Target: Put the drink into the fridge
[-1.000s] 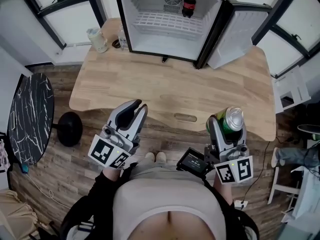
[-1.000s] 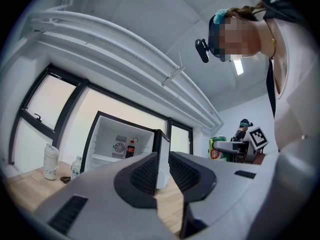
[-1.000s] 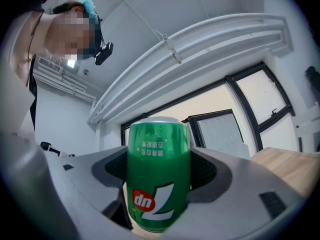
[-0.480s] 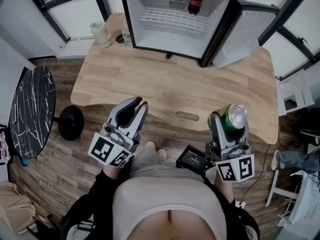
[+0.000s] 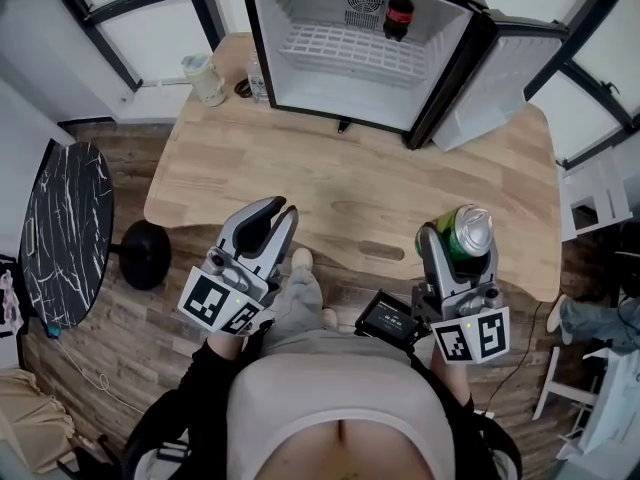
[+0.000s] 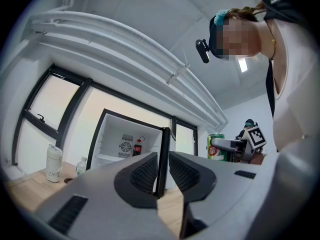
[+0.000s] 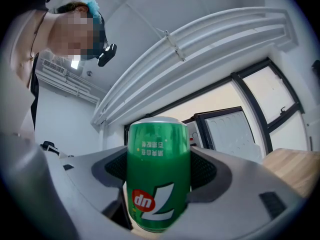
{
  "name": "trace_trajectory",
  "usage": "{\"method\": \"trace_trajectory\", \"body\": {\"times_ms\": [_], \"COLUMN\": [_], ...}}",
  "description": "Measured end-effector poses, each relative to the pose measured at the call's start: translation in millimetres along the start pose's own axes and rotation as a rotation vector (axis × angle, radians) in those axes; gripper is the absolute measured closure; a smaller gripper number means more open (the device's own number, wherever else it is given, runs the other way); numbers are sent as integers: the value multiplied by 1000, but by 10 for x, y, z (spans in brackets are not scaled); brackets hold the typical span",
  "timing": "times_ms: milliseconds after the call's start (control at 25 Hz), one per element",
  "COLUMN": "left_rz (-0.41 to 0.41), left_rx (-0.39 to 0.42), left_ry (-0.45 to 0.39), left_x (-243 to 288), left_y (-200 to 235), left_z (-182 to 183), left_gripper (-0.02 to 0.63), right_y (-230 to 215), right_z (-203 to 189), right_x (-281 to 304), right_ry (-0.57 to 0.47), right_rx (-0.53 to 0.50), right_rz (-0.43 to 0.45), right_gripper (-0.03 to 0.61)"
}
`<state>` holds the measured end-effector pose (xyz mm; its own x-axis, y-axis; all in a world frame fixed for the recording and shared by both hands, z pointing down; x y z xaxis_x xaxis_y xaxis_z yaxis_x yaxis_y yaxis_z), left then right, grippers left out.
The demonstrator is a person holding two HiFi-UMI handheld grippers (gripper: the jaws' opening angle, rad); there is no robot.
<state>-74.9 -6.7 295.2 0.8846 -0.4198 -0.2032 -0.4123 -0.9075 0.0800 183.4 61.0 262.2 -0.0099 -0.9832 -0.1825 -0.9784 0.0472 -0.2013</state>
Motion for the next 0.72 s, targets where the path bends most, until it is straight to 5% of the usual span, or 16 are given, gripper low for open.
{"method": "trace_trajectory", "body": {"times_ms": [720], "left_rz": [-156], "left_rx": [-21], "left_ry": [2], "left_x": [896], "left_y": [1378], "left_z": [39], "left_gripper": [541], "right_y": [-20], "right_z": [-153], "right_x": [1337], "right_ry": [-34], "right_rx": [3], "right_rz": [-93], "right_gripper": [232]}}
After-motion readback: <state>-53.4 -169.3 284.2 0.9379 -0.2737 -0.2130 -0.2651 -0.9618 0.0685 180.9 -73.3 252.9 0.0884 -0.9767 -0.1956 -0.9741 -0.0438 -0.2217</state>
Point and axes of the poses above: the fingertips, and each gripper's own axes: x forward along the fingers, y to its left, z out of its top, the point moved 4 cm from there along -x, backward along the fingers, and after that the axes turned 13 degrees about -z, right-handed, at the moved point
